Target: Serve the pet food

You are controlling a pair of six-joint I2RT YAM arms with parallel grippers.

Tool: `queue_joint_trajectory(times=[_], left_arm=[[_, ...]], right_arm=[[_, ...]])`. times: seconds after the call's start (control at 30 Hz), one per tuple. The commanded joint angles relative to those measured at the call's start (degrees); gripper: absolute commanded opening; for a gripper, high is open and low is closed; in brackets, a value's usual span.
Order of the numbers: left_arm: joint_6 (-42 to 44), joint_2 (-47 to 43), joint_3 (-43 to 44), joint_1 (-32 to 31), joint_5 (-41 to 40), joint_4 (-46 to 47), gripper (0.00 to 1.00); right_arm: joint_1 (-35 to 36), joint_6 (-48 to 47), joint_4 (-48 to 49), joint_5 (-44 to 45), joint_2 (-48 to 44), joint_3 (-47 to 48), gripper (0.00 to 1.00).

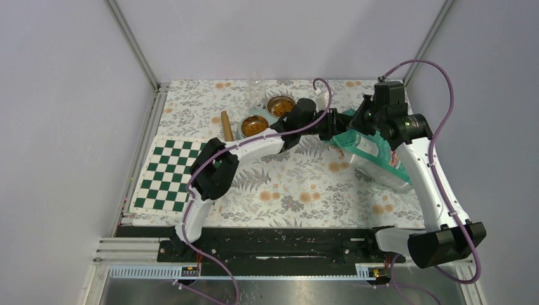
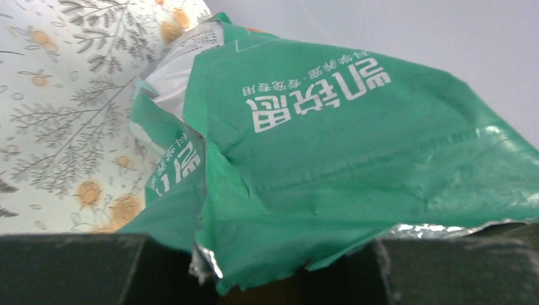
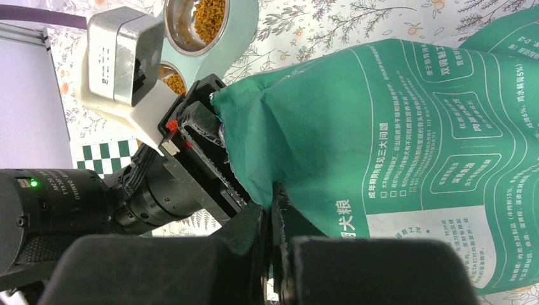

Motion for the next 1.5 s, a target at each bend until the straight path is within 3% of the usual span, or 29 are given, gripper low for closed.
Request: queue_joint_trajectory(times=[0.0,0.23,0.33,0.77,1.47], left_arm=[[-11.0,3.3,-1.0,-1.1,8.2,9.0,0.00],[-27.6,4.3,-5.6,1.0,11.9,29.2,0.00],[-31.4,2.9,-8.7,2.3,10.9,33.0,0.00],[-30.3,-12.0,-24.0,6.5,5.8,29.2,0.00],[-33.4,-25.2,-34.7,15.9,6.2,29.3,0.00]], right_arm=[[1.2,2.4,6.8,-6.5,-1.4,2.3,0.00],[1.2,1.4,5.8,-4.8,-1.3,3.5,0.00],[1.2,0.9,5.0,-4.4,-1.0,4.6,0.00],[0.0,-0.6,3.0,-2.3,-0.7,8.7,0.00],[-3.1,-0.9,2.8,-2.2,-3.7,8.2,0.00]])
